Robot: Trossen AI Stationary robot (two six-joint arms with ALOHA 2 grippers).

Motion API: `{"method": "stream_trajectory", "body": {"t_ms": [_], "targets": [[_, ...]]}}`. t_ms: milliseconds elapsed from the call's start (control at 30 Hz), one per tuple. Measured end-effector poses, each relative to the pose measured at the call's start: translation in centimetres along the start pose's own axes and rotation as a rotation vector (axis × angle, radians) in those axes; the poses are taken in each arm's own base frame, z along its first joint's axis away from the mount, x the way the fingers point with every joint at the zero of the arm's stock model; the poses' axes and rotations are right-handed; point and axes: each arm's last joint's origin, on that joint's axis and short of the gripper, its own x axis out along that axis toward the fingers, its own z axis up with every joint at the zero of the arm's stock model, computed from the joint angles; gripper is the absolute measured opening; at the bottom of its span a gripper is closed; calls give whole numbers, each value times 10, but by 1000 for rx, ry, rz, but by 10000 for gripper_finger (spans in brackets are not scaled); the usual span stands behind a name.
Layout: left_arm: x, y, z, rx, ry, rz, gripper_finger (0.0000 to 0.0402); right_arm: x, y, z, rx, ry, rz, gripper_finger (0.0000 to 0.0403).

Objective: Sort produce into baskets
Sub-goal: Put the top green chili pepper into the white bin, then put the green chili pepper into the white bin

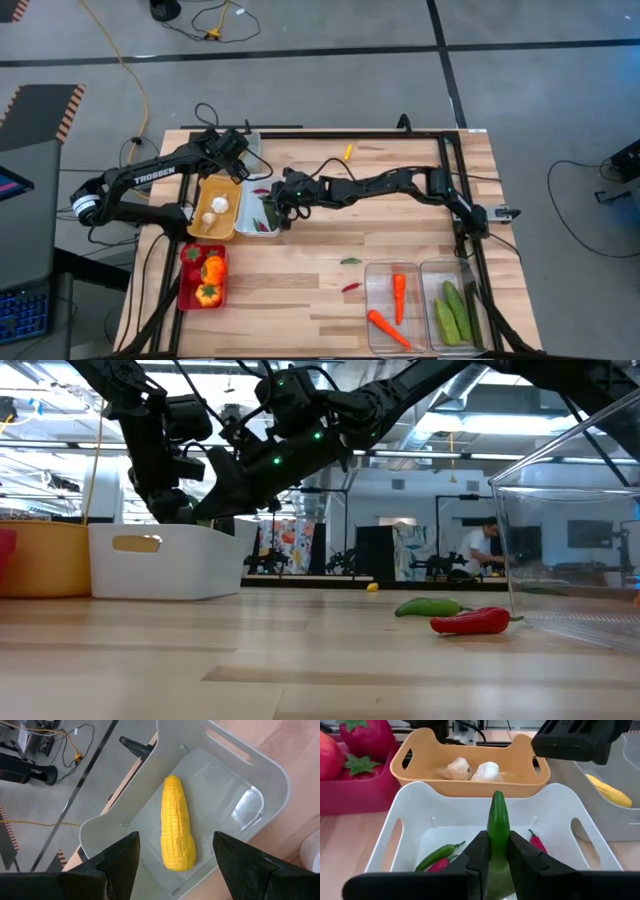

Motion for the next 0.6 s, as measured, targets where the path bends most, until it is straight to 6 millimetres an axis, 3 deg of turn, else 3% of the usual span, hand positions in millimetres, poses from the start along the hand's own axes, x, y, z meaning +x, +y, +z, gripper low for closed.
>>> {"method": "stream_trajectory", "body": {"t_ms": [200, 433, 600], "targets": [[0, 0, 2, -10, -19, 3, 240, 0, 0, 1, 0, -6, 4, 110], [0, 0, 2, -11, -19, 3, 240, -1, 0, 2, 2, -7, 4, 204], [0, 0, 2, -11, -20, 3, 240, -25, -1, 18, -1, 83, 10, 242]]}}
